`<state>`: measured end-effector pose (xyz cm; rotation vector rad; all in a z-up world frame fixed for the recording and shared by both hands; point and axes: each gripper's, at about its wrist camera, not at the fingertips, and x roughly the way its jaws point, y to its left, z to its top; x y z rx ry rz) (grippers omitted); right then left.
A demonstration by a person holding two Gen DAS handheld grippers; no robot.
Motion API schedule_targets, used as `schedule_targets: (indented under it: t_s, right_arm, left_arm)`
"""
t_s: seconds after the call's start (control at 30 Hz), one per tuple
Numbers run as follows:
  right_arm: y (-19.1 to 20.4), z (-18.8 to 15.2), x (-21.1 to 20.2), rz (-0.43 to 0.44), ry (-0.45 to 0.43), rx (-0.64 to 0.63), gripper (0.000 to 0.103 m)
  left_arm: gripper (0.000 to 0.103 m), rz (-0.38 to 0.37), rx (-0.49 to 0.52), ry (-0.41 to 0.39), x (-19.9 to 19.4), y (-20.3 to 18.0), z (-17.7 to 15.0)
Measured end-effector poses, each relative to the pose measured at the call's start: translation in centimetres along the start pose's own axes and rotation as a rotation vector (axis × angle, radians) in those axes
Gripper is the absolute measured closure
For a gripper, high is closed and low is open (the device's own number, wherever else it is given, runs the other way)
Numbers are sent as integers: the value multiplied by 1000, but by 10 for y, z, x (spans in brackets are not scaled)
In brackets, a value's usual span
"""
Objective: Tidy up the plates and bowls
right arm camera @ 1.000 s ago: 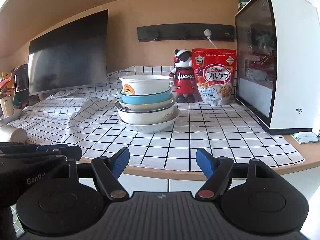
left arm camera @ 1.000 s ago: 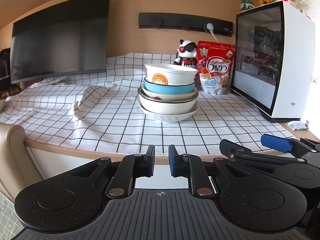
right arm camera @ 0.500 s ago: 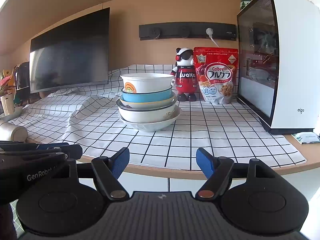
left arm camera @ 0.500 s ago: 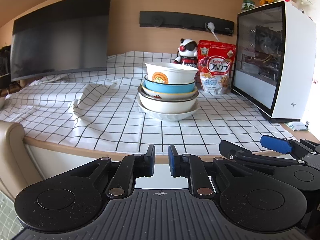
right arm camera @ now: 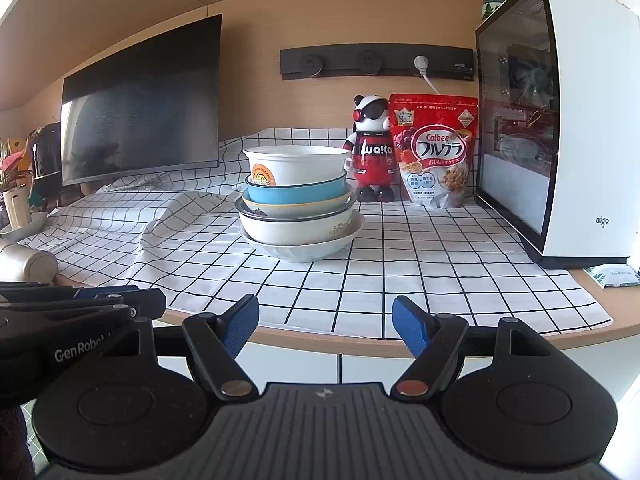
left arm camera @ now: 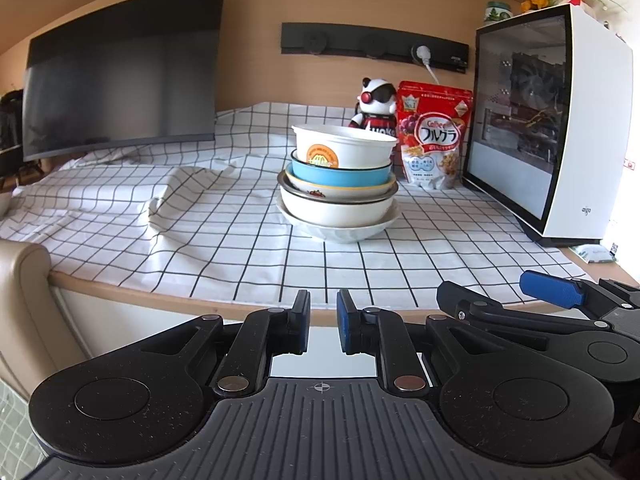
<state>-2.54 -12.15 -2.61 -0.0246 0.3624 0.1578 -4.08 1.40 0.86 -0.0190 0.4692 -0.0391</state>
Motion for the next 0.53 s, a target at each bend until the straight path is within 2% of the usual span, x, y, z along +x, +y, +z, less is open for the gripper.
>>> schedule_targets:
  t_s: [0.53]
  right_arm:
    - [-4,1,2,10,13,-2,29]
  left_arm:
    - [86,18,3,11,2,0,-2]
